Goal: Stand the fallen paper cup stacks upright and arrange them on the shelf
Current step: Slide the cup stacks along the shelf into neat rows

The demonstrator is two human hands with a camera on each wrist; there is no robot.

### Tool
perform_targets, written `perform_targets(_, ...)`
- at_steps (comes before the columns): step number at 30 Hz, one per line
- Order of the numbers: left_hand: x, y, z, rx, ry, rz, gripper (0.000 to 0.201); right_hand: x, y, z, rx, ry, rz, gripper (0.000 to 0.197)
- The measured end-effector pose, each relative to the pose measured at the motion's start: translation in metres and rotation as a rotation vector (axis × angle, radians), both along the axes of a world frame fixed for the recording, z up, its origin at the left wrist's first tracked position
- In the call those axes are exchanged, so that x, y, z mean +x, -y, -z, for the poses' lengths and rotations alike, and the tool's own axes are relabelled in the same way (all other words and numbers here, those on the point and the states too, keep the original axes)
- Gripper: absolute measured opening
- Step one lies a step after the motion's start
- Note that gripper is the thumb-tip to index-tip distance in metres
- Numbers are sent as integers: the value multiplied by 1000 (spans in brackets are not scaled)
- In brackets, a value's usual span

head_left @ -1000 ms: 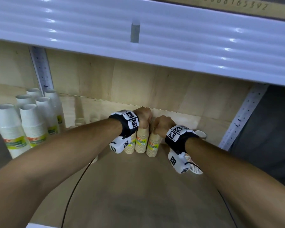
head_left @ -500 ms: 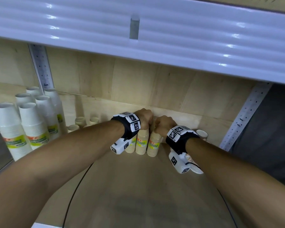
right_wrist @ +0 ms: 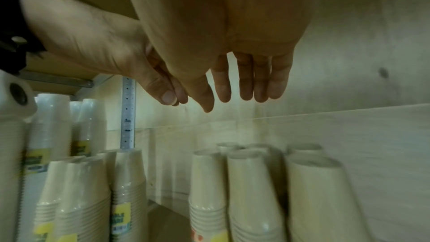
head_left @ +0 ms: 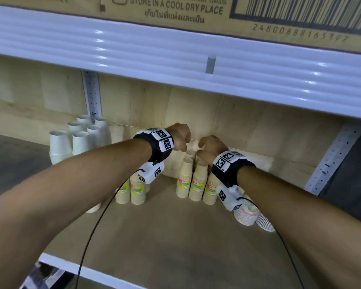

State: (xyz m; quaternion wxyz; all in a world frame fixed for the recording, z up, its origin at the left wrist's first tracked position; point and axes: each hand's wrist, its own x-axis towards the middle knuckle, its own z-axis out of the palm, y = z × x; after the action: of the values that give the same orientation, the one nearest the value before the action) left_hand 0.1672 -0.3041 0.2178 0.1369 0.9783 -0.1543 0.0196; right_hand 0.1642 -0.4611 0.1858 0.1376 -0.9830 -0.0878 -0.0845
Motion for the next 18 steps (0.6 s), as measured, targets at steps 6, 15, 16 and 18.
perform_targets(6,-19,-54,-13,49,0,-99,42,-9,-56,-5,23,31,-98,32)
perform_targets(15,-44,-109,8,213,-70,-196,40,-24,-122,13,54,-55,-208,31)
perform_targets(16,-44,-112,12,229,-83,-204,40,-25,-127,16,59,-63,-217,31)
perform_targets(18,-47,-117,19,257,-100,-224,41,-28,-136,21,58,-86,-237,29)
